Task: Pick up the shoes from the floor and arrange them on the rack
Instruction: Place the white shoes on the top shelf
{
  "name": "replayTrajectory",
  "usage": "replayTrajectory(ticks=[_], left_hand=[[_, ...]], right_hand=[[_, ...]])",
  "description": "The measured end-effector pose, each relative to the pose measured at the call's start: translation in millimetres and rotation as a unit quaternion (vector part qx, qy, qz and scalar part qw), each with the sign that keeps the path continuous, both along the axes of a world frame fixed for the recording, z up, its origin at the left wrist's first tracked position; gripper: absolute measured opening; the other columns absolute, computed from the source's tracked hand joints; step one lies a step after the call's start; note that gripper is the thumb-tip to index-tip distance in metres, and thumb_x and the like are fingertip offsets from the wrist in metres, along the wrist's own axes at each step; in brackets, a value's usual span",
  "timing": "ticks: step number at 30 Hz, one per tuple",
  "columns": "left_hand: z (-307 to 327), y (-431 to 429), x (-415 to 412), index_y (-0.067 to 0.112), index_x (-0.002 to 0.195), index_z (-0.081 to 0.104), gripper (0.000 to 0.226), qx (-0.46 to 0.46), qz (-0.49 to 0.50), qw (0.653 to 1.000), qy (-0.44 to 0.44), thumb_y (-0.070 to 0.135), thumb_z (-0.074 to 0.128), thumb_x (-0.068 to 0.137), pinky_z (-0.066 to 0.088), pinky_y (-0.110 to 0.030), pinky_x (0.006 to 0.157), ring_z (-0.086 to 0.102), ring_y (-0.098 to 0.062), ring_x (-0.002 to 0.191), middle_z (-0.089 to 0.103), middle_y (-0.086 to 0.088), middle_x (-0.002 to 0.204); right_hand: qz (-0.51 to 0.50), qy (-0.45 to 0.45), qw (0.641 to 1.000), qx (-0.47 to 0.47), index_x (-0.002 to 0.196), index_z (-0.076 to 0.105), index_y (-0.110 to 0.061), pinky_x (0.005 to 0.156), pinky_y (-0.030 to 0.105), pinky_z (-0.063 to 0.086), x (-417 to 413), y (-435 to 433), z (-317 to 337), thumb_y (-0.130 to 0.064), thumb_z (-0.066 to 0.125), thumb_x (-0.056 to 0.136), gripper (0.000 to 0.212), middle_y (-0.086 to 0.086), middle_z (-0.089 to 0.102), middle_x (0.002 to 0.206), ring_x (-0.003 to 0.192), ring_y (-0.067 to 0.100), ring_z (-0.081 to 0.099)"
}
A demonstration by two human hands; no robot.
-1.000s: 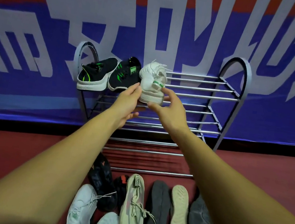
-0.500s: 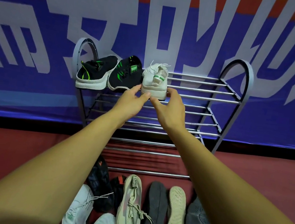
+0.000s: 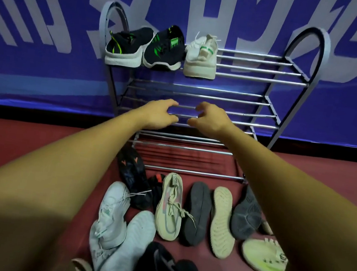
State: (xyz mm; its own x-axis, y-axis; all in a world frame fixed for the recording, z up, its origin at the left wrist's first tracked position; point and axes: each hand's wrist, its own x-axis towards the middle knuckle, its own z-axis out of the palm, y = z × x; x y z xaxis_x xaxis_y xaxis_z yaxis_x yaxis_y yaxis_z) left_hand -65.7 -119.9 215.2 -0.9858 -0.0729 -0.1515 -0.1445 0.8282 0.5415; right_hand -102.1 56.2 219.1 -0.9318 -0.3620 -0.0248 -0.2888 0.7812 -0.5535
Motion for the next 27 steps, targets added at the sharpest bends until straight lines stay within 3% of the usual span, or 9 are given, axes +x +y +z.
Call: replayTrajectory(ticks=[4,11,17,21,26,27], left_hand=[[-14,-3,24,0.02,0.149,0.041,0.057,-0.133,-0.077,0.984,-0.09,0.032,0.058,0.096,0.037,-0.029,0.103,0.049,-0.026,0.131,0.049,-0.007,0.148],[-67,-24,55,0.02,0.143,0.048,0.056,-0.244,-0.118,0.935,-0.226,0.033,0.062,0.091,0.045,-0.036,0.104,0.055,-0.025,0.124,0.054,-0.004,0.142],[-112,-38,92,0.023,0.14,0.051,0.046,-0.271,-0.149,0.911,-0.273,0.029,0.055,0.095,0.043,-0.037,0.105,0.05,-0.028,0.127,0.051,-0.005,0.144],[-149,-52,115,0.023,0.142,0.049,0.047,-0.256,-0.139,0.905,-0.308,0.029,0.054,0.095,0.042,-0.034,0.103,0.05,-0.028,0.128,0.05,-0.007,0.145],[-203,-69,134,0.027,0.143,0.045,0.05,-0.233,-0.135,0.886,-0.376,0.024,0.053,0.093,0.047,-0.038,0.1,0.054,-0.028,0.121,0.053,-0.01,0.14],[-213,-74,136,0.027,0.144,0.044,0.053,-0.23,-0.131,0.885,-0.382,0.024,0.054,0.092,0.048,-0.037,0.1,0.053,-0.028,0.122,0.051,-0.009,0.142]], right_hand=[[0.065,-0.016,0.992,0.106,0.136,0.053,-0.01,0.094,0.032,0.046,13,-8,-15,-0.036,0.067,0.087,0.057,0.013,0.06,0.133,0.121,0.03,0.056],[0.13,-0.072,0.974,0.168,0.127,0.062,-0.005,0.098,0.037,0.05,46,-35,-61,-0.034,0.07,0.087,0.05,0.014,0.065,0.126,0.116,0.03,0.06],[0.175,-0.152,0.951,0.204,0.115,0.067,-0.005,0.081,0.033,0.057,71,-54,-121,-0.032,0.071,0.084,0.041,0.013,0.072,0.108,0.097,0.028,0.069],[0.209,-0.167,0.937,0.224,0.099,0.067,-0.01,0.062,0.026,0.044,89,-72,-155,-0.031,0.067,0.084,0.025,0.005,0.066,0.09,0.083,0.024,0.062],[0.231,-0.226,0.927,0.19,0.083,0.062,-0.012,0.064,0.029,0.048,115,-102,-210,-0.025,0.066,0.086,0.015,0.007,0.063,0.085,0.089,0.029,0.063],[0.238,-0.236,0.923,0.191,0.088,0.063,-0.013,0.067,0.028,0.047,120,-105,-221,-0.025,0.066,0.088,0.013,0.007,0.064,0.091,0.094,0.029,0.063]])
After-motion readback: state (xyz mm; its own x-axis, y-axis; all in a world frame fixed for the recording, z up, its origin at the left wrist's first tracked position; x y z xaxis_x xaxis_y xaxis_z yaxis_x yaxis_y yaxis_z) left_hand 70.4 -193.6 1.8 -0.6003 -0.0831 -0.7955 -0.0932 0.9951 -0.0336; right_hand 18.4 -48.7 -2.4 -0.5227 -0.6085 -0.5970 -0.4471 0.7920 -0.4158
